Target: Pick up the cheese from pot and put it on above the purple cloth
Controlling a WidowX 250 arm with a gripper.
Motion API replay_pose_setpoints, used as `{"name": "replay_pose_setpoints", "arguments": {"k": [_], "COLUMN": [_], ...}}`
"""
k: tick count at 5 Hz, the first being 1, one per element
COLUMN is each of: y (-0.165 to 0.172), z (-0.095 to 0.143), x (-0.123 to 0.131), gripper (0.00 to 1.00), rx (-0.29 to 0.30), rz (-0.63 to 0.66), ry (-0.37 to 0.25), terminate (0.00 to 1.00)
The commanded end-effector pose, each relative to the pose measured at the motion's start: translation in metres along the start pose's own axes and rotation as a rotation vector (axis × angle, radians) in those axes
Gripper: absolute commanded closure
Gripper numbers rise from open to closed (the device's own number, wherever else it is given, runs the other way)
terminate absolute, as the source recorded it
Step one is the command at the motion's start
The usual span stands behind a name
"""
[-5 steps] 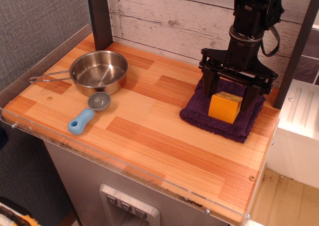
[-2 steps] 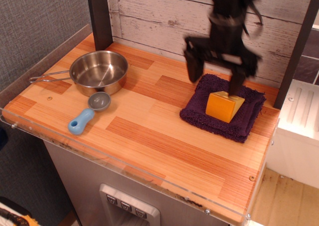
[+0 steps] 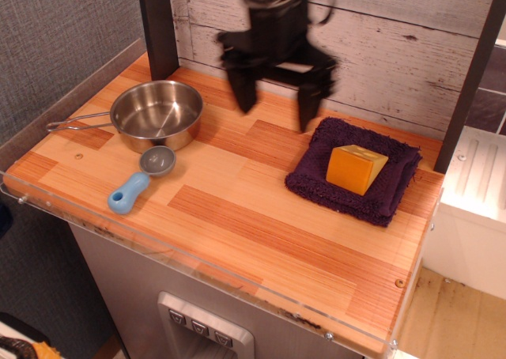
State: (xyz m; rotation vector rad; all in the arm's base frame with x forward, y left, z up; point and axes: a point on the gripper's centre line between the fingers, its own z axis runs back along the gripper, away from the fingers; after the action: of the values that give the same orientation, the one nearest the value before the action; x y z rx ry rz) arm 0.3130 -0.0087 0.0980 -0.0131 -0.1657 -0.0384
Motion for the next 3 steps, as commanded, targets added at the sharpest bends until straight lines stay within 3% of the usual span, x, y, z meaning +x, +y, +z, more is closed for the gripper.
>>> {"name": "replay_pose_setpoints", "arguments": {"k": [1,2,3], "y": [0.0355,0.0375,0.0375], "z": [0.0010,0.0018,0.0018], "x": [-0.0174,-0.0197,-0.0197], "gripper": [0.00,0.00,0.00], "rx": [0.064,-0.013,-0.013], "rz": [0.012,-0.036,-0.036], "ry": [0.027,0.112,0.112], "terminate": [0.00,0.00,0.00]}}
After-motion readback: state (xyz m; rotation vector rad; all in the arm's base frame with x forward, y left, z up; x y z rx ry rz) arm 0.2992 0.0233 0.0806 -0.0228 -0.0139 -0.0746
